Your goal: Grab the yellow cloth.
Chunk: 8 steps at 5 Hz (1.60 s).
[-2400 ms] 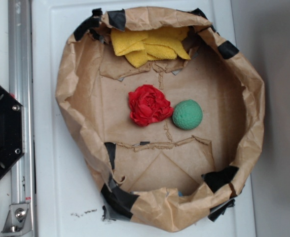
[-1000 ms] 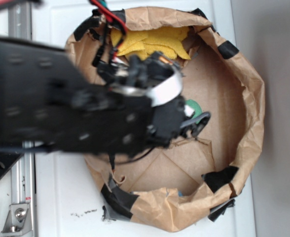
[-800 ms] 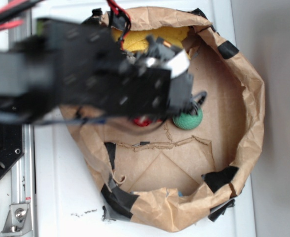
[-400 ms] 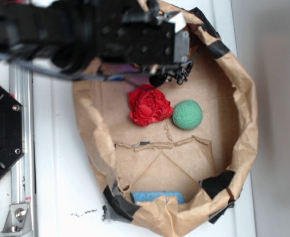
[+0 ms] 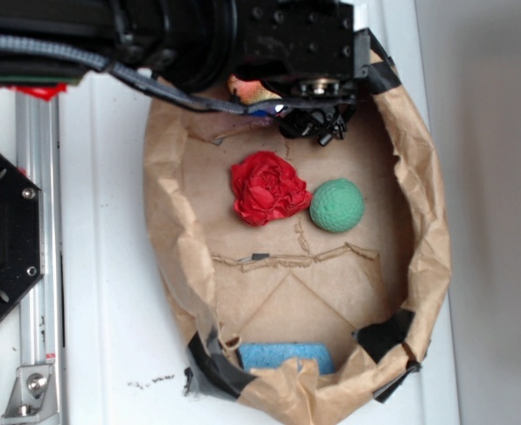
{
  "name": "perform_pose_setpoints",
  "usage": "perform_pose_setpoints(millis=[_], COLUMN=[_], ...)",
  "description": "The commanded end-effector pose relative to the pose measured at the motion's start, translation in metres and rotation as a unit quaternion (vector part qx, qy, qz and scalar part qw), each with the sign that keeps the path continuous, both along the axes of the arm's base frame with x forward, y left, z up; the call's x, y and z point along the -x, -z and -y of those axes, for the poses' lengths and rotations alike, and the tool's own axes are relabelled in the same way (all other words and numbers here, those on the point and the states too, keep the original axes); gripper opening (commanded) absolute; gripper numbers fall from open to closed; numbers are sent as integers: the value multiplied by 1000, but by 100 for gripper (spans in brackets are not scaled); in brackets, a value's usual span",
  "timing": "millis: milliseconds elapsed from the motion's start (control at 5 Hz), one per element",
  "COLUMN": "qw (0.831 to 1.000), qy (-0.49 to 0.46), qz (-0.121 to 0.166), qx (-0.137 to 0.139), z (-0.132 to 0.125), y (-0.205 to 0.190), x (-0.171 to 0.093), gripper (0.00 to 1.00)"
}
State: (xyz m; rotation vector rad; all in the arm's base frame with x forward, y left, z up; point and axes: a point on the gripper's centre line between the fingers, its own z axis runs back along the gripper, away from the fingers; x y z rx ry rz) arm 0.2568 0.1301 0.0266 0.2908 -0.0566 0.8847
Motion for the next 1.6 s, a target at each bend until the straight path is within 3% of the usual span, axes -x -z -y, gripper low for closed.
perform_pose_setpoints(millis=[0, 600, 800, 1000, 1200, 1400], qw=[1000, 998, 995, 981, 976, 977], qy=[29, 62, 86, 148, 182, 185], qz=[-7, -5, 42, 114, 113, 99], qx=[-5, -7, 10, 58, 46, 28], z=[-14, -11, -6, 21, 43, 45], y=[-7, -17, -47, -94, -103, -95], x=[5, 6, 7, 0, -5, -5], gripper=[0, 0, 0, 0, 0, 0])
